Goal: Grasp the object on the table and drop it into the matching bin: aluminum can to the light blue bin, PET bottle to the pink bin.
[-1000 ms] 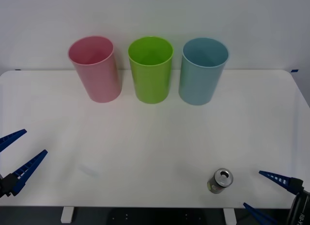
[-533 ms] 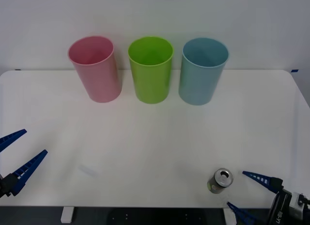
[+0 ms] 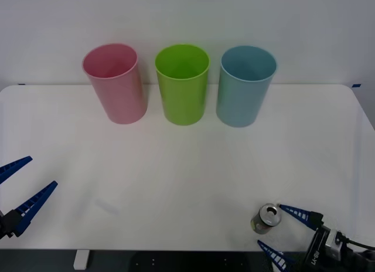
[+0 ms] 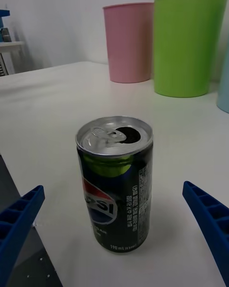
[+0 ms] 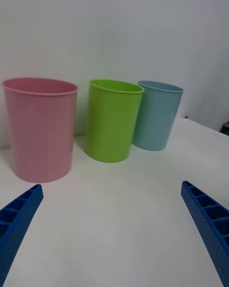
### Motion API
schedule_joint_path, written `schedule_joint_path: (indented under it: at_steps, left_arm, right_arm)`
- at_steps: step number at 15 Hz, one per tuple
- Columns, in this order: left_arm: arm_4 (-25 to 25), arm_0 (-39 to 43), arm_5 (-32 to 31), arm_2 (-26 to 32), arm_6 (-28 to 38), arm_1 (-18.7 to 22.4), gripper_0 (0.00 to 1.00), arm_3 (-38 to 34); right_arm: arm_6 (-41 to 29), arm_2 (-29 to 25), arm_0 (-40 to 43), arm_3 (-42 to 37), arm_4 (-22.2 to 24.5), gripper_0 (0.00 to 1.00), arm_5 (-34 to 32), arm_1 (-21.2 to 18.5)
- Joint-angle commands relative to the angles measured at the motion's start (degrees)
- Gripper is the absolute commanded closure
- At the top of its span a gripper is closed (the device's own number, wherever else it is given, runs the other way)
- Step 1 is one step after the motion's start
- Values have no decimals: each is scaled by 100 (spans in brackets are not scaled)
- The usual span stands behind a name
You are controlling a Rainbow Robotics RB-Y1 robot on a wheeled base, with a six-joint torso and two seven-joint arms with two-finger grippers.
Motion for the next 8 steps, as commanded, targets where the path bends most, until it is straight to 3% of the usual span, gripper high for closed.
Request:
schedule_joint_path:
  at_steps: [1,7,8]
  left_arm:
    - [0,0,0,0,0,0,0,0]
    - [0,0,0,0,0,0,0,0]
    - [0,0,0,0,0,0,0,0]
  right_arm:
    - [65,25,-57,1,105,0,166,160]
    - [179,61,-136,1,193,0,368,353]
    - [197,52,-136,1,193,52,359,353]
